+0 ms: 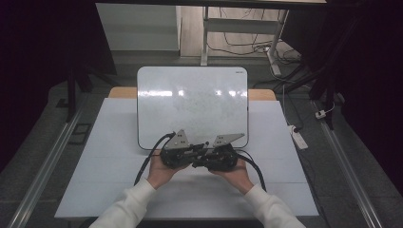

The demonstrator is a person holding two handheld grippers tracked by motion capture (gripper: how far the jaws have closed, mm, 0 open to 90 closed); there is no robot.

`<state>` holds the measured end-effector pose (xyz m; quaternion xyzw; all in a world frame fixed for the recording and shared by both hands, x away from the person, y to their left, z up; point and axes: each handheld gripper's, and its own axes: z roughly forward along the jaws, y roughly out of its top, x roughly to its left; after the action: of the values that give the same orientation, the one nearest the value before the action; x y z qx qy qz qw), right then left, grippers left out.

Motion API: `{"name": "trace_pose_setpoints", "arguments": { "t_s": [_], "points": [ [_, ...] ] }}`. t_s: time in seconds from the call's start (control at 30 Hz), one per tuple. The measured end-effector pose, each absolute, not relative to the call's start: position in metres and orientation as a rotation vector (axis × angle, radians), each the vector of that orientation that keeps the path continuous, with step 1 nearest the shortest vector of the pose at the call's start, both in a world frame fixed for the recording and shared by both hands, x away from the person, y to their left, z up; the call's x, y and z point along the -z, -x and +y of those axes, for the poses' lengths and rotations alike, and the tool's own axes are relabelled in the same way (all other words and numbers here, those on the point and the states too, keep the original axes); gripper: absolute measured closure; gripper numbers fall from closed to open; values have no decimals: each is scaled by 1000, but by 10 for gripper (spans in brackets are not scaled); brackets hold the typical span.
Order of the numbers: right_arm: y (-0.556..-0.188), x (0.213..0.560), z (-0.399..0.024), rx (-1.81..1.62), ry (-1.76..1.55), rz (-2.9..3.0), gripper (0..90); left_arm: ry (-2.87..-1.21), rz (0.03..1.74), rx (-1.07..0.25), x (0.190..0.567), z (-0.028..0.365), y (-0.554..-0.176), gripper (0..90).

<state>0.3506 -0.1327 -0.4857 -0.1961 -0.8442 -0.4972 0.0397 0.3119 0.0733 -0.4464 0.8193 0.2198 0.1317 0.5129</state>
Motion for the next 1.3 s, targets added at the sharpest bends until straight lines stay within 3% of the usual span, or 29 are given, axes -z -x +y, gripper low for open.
{"name": "trace_pose_setpoints", "arguments": {
  "t_s": [0.3, 0.57, 0.97, 1.3],
  "points": [
    [-346, 478, -147, 1692, 661, -2584, 589, -1942, 603, -369, 439, 102, -314, 819],
    [-341, 478, -191, 1800, 782, -2740, 504, -1919, 687, -426, 436, 137, -317, 819],
    [-326, 491, -280, 1789, 1105, -2850, 470, -1880, 790, -479, 428, 173, -321, 818],
    [-320, 499, -300, 1716, 1192, -2906, 465, -1853, 894, -523, 427, 197, -329, 817]
  ]
}}
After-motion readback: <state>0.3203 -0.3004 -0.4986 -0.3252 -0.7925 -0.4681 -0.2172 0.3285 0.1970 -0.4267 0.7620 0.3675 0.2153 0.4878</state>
